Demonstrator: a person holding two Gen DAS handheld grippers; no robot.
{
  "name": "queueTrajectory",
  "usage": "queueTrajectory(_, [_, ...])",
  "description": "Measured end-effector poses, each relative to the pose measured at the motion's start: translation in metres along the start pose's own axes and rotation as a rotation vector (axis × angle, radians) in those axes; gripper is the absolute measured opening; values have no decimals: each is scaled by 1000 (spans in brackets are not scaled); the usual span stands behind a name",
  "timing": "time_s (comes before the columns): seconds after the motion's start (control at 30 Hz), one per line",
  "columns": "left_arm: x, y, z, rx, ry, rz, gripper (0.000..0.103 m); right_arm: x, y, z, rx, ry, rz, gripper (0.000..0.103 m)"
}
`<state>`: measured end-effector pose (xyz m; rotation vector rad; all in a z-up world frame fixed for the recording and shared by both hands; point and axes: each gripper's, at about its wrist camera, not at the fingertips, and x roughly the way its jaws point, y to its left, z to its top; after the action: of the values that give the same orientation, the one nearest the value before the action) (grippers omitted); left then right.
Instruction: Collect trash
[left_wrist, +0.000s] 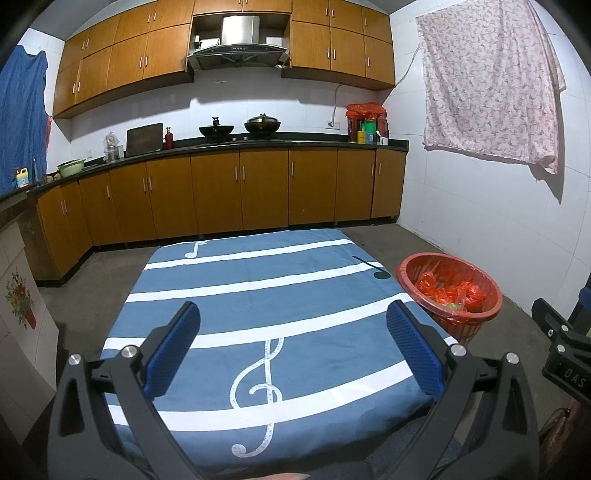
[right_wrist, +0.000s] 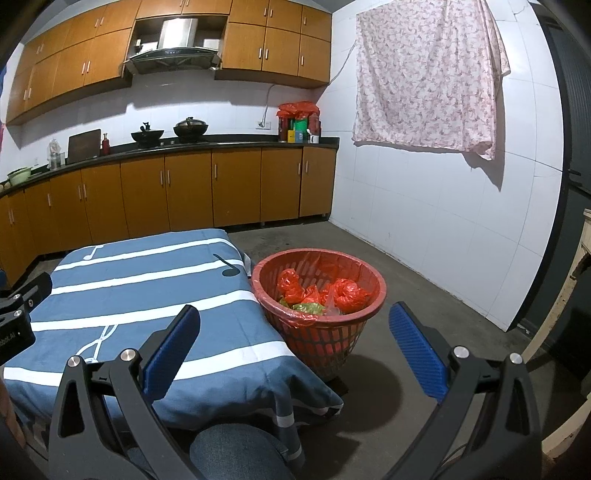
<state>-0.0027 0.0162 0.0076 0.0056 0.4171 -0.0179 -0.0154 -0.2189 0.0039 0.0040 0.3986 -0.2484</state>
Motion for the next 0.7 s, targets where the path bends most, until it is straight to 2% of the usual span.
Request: queueTrajectory(0.7, [-2,-4,-1,2,2,-3,99,1,-1,-1,2,8,-1,101])
